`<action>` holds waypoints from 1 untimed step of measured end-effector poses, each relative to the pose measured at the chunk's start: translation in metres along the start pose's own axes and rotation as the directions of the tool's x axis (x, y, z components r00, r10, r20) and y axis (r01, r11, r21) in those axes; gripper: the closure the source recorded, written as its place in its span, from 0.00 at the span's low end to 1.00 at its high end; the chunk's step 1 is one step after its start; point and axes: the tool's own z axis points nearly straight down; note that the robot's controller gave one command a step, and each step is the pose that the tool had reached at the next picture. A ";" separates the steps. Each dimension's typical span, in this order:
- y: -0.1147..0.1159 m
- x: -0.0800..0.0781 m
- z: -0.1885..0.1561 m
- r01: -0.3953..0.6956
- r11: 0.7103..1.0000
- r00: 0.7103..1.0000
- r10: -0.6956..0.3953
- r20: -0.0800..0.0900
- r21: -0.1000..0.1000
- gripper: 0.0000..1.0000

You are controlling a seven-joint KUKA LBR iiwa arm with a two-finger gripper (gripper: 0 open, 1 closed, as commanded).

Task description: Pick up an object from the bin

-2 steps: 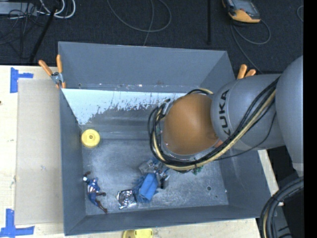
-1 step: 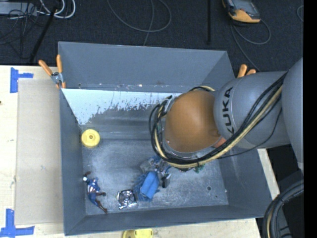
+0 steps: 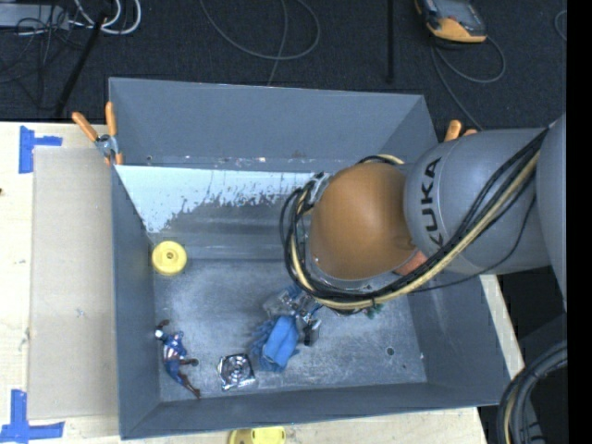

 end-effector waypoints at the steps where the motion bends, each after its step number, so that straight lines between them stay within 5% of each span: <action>1: 0.000 0.000 -0.008 -0.001 1.000 1.000 0.001 0.003 0.002 1.00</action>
Offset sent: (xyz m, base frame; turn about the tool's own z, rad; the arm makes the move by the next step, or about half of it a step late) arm 0.0001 0.0001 0.0585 0.0000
